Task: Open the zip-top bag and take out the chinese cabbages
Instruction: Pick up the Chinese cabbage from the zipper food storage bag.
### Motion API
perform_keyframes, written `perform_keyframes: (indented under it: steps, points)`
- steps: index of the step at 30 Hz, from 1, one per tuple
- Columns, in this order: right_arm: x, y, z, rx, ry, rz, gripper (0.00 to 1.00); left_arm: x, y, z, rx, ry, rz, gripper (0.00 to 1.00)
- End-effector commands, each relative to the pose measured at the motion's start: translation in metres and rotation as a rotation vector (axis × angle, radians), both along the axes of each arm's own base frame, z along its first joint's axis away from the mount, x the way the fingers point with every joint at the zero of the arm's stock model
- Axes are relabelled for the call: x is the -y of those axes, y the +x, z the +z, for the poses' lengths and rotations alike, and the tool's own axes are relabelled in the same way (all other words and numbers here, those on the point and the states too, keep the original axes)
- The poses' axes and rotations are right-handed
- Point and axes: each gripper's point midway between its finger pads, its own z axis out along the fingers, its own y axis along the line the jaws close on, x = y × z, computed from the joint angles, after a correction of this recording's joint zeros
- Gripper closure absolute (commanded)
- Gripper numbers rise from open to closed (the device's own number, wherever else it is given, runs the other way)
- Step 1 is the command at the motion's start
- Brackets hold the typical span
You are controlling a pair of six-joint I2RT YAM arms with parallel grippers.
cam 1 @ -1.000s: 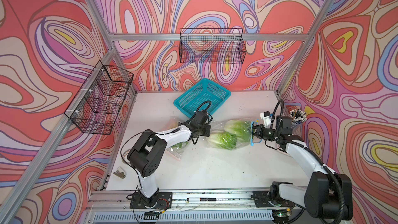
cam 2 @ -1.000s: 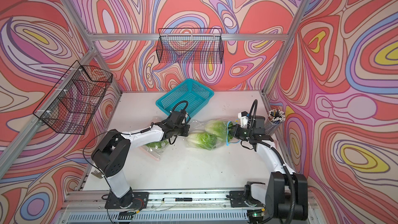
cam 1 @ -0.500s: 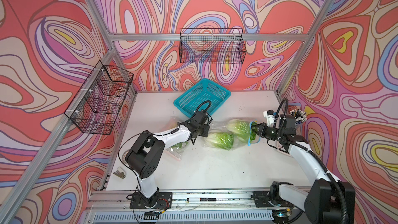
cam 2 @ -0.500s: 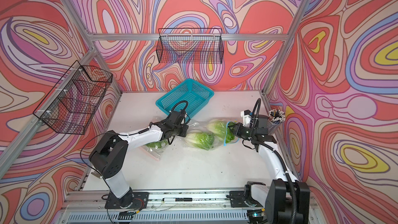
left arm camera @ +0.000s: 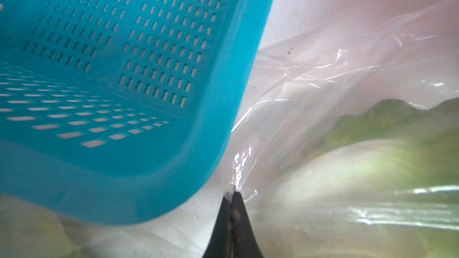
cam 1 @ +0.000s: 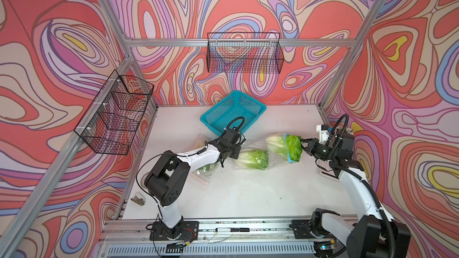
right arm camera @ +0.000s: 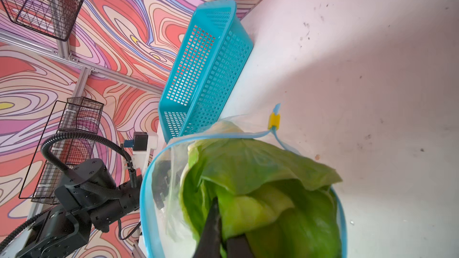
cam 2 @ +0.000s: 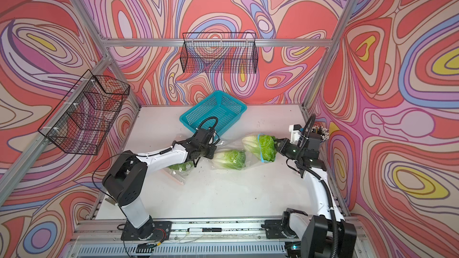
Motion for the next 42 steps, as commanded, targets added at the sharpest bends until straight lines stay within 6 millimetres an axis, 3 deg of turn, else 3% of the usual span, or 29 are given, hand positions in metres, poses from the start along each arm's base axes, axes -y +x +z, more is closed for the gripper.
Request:
perform_keyframes:
  steps: [1, 12, 18, 31, 37, 42]
  points:
    - [0.008, 0.002, 0.032, 0.128, 0.060, -0.035, 1.00, -0.017, -0.005, -0.001, -0.003, 0.077, 0.005, 1.00]
    - [0.015, 0.004, 0.071, 0.245, 0.208, -0.126, 1.00, -0.019, -0.007, -0.010, -0.021, 0.099, 0.007, 1.00]
    - [0.020, 0.005, 0.069, 0.219, 0.094, -0.139, 1.00, -0.017, -0.005, -0.009, -0.016, 0.096, 0.004, 1.00]
    - [0.029, 0.023, 0.100, 0.288, 0.002, -0.176, 1.00, -0.021, -0.005, -0.001, 0.027, 0.100, -0.001, 1.00]
    - [0.020, 0.037, 0.107, 0.305, -0.022, -0.158, 1.00, -0.018, -0.007, 0.001, 0.050, 0.097, -0.020, 1.00]
    - [0.000, 0.055, 0.115, 0.331, -0.044, -0.125, 1.00, -0.015, -0.008, 0.006, 0.074, 0.091, -0.030, 1.00]
